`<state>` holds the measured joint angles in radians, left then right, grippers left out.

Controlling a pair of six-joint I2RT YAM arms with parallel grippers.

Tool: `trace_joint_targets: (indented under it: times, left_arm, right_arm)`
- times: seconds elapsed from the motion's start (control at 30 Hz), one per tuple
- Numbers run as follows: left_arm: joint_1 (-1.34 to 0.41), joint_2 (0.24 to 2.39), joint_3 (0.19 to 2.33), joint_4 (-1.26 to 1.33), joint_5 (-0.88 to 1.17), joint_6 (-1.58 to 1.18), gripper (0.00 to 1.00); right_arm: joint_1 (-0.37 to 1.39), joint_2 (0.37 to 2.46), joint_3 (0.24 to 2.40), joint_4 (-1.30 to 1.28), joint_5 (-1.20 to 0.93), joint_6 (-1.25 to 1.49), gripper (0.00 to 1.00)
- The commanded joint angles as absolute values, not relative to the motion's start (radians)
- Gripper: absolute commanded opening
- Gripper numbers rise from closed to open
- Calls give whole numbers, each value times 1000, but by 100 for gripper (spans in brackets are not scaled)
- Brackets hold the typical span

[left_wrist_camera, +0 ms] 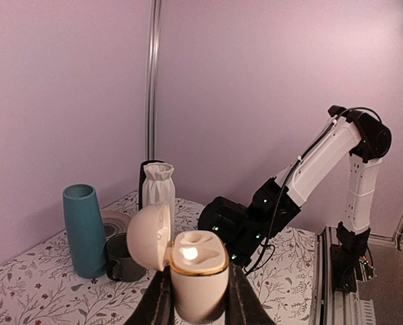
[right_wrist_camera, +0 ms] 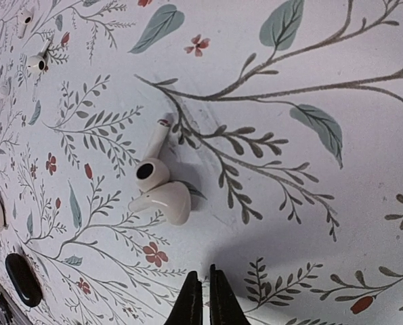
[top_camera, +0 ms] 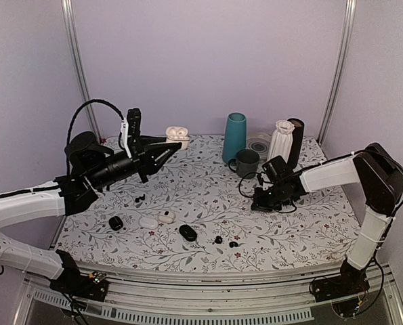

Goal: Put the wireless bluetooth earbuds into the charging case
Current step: Adjust the right earbud at the center of the board.

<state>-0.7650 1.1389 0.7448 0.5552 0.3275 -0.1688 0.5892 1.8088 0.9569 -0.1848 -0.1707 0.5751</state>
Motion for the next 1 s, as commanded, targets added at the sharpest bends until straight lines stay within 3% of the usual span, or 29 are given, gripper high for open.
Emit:
trace_joint_targets:
  times: [0.0,0.17,0.8,0.97]
  left_arm:
    - [-753,1151,760,559,335,-175,0]
    - [-752,1154,762,561,338,-176,0]
    - [-750,1111,726,558,309,-169,0]
    - [-749,1103,718,560,308,-170,0]
  right_arm:
    - [601,1751,955,-149,-180,645,8]
    - [604,1756,968,-63,-229,763,16]
    - [617,1814,949,-24,-215,898,18]
    - [617,1822,947,-27,-192,906,26]
